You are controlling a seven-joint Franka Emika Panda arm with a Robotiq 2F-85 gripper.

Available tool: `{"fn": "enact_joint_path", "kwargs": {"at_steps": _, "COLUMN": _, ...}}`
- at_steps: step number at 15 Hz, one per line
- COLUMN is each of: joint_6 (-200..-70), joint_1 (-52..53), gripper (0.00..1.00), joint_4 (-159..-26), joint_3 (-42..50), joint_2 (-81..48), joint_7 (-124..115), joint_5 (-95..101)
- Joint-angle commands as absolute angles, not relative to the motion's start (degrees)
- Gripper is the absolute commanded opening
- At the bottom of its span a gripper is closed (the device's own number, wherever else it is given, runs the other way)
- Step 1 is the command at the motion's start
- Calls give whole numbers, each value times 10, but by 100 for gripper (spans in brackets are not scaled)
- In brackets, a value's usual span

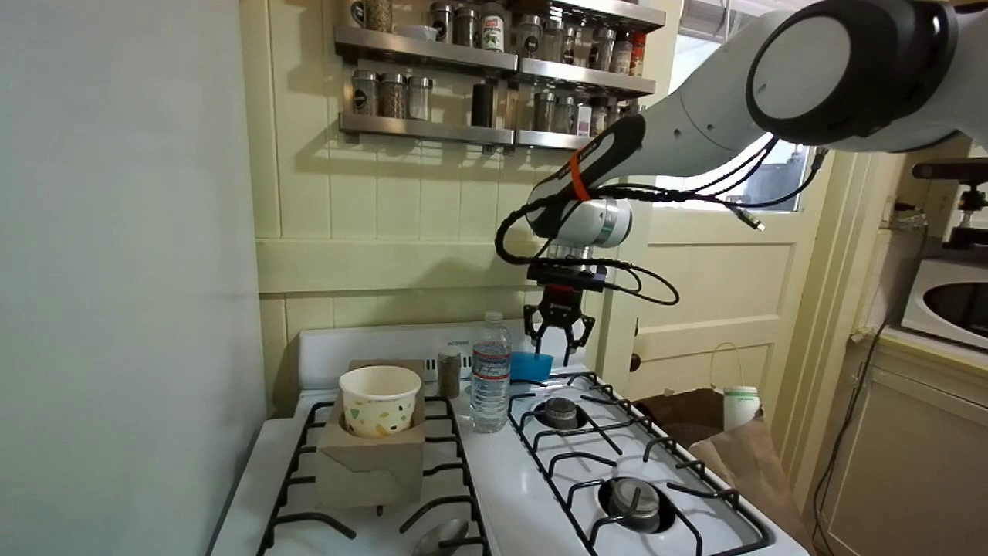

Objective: Take the blue bowl and put it next to the paper cup

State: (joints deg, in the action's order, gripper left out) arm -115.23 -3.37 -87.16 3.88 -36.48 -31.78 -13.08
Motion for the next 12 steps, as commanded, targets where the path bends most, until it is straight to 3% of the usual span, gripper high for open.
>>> {"fn": "enact_joint_path", "kwargs": {"at_steps": 1, "joint_6": -1120, "joint_1": -30, "gripper": 31, "joint_4": -832, "joint_3": 43, "joint_2": -391, "joint_7": -326, "joint_5": -139}}
{"fn": "enact_joint_path", "kwargs": {"at_steps": 5, "joint_6": -1127, "joint_1": -30, "gripper": 1, "joint_4": -832, "joint_3": 44, "joint_2": -377, "joint_7": -327, "joint_5": -140}}
{"fn": "enact_joint_path", "kwargs": {"at_steps": 12, "joint_6": -1113, "joint_1": -36, "gripper": 1, "joint_4": -881, "joint_3": 28, "joint_2": -293, "joint_7": -263, "joint_5": -144}}
